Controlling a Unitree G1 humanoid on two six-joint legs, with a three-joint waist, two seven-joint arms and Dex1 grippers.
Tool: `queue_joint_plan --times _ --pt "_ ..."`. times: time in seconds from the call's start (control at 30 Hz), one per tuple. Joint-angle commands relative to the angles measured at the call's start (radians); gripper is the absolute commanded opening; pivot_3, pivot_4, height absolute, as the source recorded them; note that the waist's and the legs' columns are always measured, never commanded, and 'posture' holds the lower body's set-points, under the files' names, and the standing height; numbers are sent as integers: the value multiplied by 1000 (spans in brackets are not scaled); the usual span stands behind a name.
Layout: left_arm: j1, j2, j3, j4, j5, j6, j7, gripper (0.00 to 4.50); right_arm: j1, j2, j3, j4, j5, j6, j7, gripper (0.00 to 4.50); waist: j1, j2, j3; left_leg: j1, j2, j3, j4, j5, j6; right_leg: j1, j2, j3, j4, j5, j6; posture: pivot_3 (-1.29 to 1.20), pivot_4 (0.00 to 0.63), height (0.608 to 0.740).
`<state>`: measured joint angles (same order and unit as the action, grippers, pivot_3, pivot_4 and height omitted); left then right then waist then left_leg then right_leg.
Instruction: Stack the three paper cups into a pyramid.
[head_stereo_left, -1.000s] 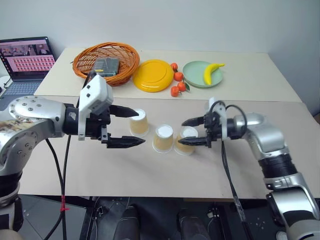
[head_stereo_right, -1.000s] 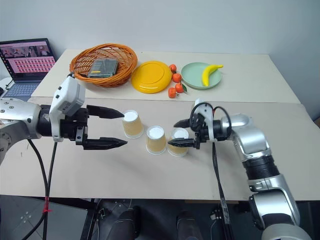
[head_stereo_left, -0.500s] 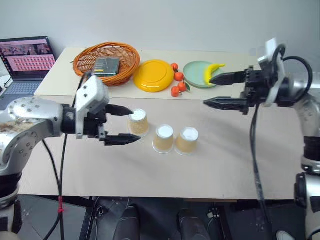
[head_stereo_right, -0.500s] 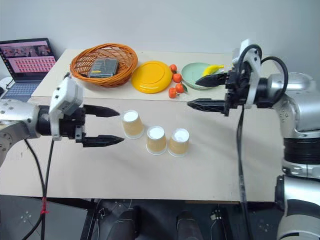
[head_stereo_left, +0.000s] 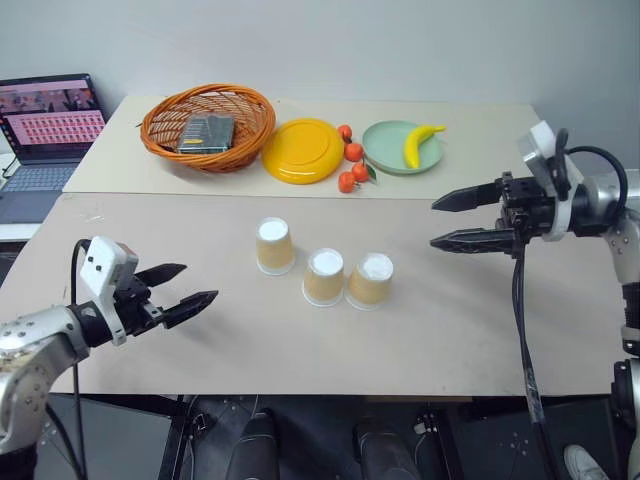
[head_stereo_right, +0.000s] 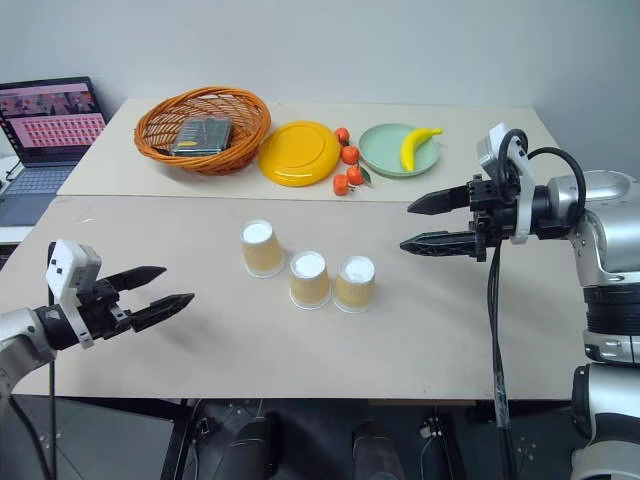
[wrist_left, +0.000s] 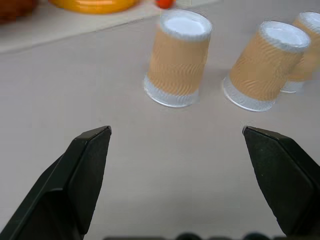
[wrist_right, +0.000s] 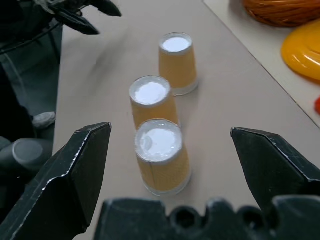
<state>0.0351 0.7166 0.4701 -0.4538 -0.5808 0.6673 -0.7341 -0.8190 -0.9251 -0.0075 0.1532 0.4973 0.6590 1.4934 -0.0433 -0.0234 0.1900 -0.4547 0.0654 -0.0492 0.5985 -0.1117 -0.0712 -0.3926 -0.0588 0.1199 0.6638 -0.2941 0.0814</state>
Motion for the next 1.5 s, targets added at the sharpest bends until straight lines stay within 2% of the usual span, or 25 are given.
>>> queue_joint_plan --times 0.03,0.2,0.37,0.57,1.07,1.47,1.5 --pt "34 -97 -51 -4 87 -131 90 4500 -20 -33 -47 -6 31 -7 24 4477 3 0 0 1 0 0 0 0 0 1 0 0 0 0 0 0 150 732" --pt "80 -204 -156 58 194 -291 126 4500 8 -60 -63 -46 43 10 12 4477 2 0 0 1 0 0 1 0 0 1 0 0 -1 0 0 0 150 732" --pt "-21 -258 -237 111 227 -352 153 4500 30 -85 -85 -102 73 52 -10 4477 9 0 0 1 0 0 1 0 0 2 0 0 0 1 1 0 150 732" --pt "-129 -264 -320 189 270 -393 142 4500 47 -109 -110 -149 94 72 -41 4477 3 0 0 1 -1 0 2 0 0 2 0 1 -1 1 2 0 150 732" --pt "-328 -324 -404 355 290 -433 147 4500 164 -158 -208 -254 169 112 -113 4477 4 0 0 0 -1 -1 3 0 0 3 0 0 0 1 2 0 150 732" --pt "-468 -387 -433 488 324 -475 175 4500 202 -173 -230 -265 177 97 -132 4477 2 0 0 0 -1 -1 3 0 0 3 0 0 0 1 2 0 150 732" --pt "-474 -392 -433 497 321 -475 175 4244 197 -172 -227 -263 176 96 -134 4498 2 0 0 0 -1 -1 4 0 0 3 0 0 0 1 2 0 150 732"
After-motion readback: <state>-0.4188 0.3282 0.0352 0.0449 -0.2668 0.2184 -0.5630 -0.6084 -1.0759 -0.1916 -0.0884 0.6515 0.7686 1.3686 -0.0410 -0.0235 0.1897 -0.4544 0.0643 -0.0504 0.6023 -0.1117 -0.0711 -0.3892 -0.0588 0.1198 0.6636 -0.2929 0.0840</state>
